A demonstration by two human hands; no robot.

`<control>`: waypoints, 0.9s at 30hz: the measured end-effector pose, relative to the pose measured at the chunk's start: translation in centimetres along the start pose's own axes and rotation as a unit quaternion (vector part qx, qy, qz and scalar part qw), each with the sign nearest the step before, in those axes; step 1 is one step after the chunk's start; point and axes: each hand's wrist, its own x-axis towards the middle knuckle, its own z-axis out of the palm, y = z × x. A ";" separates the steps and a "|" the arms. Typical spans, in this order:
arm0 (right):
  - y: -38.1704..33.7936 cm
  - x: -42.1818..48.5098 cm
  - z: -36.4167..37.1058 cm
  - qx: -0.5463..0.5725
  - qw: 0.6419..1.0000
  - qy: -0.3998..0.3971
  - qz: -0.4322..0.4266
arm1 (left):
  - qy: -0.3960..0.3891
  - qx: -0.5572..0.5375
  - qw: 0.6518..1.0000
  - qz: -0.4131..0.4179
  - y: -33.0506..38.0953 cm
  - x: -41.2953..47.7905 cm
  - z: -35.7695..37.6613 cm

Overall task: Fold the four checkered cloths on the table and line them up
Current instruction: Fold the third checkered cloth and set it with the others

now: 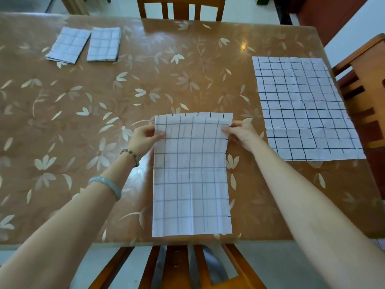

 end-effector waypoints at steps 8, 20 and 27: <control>-3.1 -2.7 -0.3 0.028 0.992 0.027 -0.121 | 0.050 0.035 0.997 0.041 2.5 0.7 -1.0; 4.7 -9.2 -1.5 -0.174 0.977 -0.093 -0.086 | -0.098 0.250 0.962 0.059 -1.3 -6.3 -1.7; 7.8 -10.7 -0.3 -0.272 0.954 -0.113 -0.066 | -0.147 0.362 0.920 0.035 -2.7 -8.9 -0.6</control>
